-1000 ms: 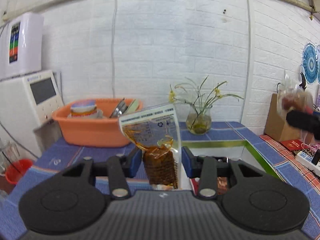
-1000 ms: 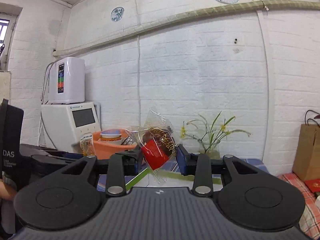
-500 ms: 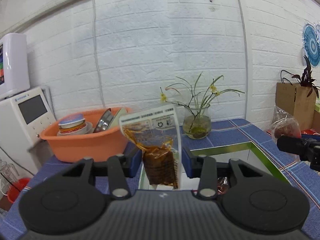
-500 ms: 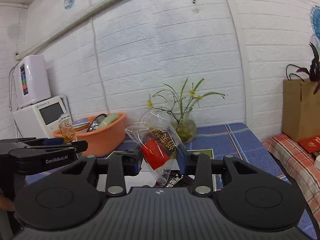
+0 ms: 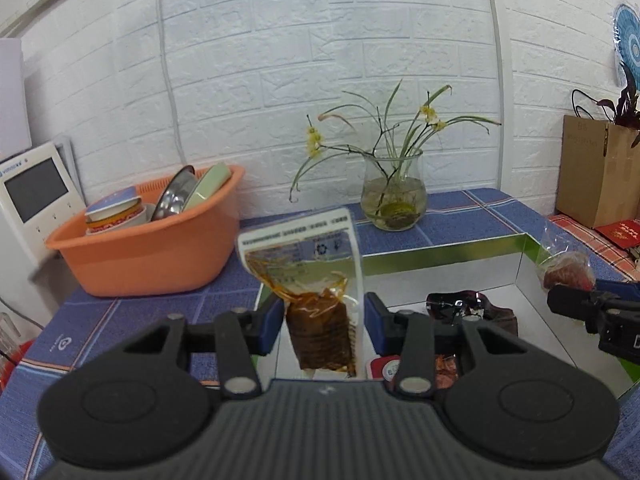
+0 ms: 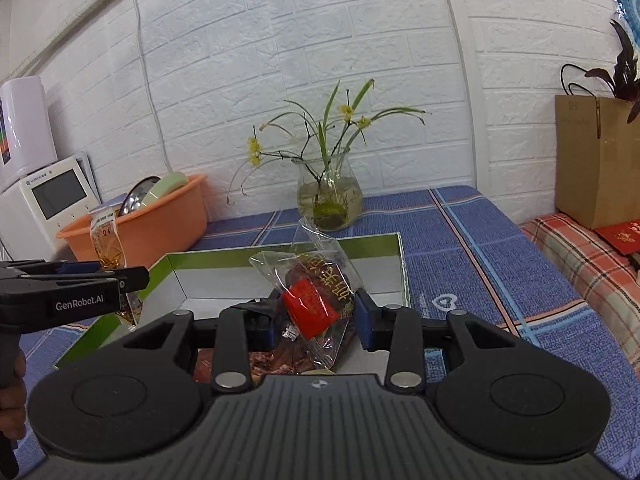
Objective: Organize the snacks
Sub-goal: 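Lower both packets into the green box and open both grippers, then move both grippers back over the snack pile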
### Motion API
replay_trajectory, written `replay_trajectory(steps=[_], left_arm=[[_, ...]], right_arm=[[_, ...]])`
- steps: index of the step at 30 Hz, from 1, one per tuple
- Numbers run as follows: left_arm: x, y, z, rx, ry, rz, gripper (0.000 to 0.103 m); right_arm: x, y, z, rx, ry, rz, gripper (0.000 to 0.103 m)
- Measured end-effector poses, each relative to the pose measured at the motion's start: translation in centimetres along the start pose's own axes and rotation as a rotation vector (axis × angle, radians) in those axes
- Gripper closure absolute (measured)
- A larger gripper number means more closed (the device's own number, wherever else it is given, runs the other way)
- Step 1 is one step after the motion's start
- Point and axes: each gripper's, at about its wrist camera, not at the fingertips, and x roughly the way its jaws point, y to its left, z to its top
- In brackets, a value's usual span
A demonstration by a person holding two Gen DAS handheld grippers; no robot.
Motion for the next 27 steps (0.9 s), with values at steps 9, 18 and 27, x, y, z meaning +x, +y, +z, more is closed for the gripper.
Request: replay_trajectory(steps=[9,18,27], left_arm=[[1.4,0.1,-0.4,0.004,0.003,-0.002,0.054],[-2.1,3.0,-0.7,-0.035,-0.047,0.033,0.046],[-7.4,7.1,-5.4,-0.083,-0.030,0.108,0.040]], right_arm=[[0.9,0.0,-0.5,-0.039,0.014,-0.048,0.028],[-0.3,-0.2,-0.1,-0.021,-0.025,-0.016,0.026],[-2.4,0.7,0.5,-0.019,-0.055,0.080,0.012]])
